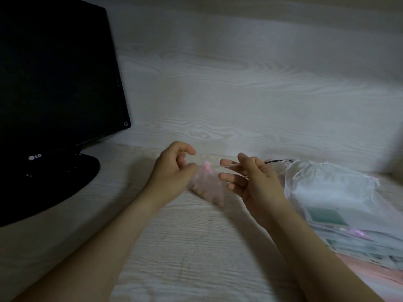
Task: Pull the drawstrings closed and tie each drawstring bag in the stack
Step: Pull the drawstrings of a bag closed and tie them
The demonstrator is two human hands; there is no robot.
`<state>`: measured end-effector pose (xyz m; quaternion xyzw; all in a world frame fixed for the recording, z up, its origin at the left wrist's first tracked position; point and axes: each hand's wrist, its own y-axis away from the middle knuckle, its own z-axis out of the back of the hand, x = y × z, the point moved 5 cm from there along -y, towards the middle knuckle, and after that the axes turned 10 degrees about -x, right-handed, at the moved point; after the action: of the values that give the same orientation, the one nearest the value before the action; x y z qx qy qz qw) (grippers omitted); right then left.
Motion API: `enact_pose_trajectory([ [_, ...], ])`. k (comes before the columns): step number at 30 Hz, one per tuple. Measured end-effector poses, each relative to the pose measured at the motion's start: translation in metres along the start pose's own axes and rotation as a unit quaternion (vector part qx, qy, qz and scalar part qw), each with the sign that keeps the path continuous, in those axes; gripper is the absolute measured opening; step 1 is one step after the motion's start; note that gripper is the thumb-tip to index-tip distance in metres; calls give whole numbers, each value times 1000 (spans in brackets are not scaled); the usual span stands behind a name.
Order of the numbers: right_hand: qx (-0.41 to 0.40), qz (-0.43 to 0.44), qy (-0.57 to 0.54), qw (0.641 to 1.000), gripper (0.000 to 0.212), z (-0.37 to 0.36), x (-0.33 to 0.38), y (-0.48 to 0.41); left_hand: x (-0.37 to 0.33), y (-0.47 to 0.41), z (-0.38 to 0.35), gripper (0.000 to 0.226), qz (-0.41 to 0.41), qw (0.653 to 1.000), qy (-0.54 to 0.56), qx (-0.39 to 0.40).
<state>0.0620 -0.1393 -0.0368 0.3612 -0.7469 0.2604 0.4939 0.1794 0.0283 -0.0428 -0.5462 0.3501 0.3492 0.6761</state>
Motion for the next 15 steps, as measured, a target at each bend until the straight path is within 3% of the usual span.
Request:
enact_pose_trajectory([
  [3, 19, 7, 7, 1000, 28, -1, -1, -2, -12, 10, -6, 22, -173, 974, -144, 40],
  [6, 18, 20, 6, 1000, 33, 1, -2, -3, -11, 16, -13, 9, -238, 953, -169, 82],
  [10, -12, 41, -37, 998, 29, 4, -3, -5, -12, 17, -14, 4, -254, 943, -200, 77],
  [12, -44, 68, -32, 996, 53, 8, -3, -6, -13, 18, -12, 10, -244, 939, -236, 50],
  [13, -72, 89, 15, 993, 59, 11, -3, -5, -14, 19, -11, 14, -238, 937, -252, 40],
  [15, -135, 139, 154, 969, 49, 15, 0, -2, -16, 21, -11, 20, -229, 933, -276, 25],
])
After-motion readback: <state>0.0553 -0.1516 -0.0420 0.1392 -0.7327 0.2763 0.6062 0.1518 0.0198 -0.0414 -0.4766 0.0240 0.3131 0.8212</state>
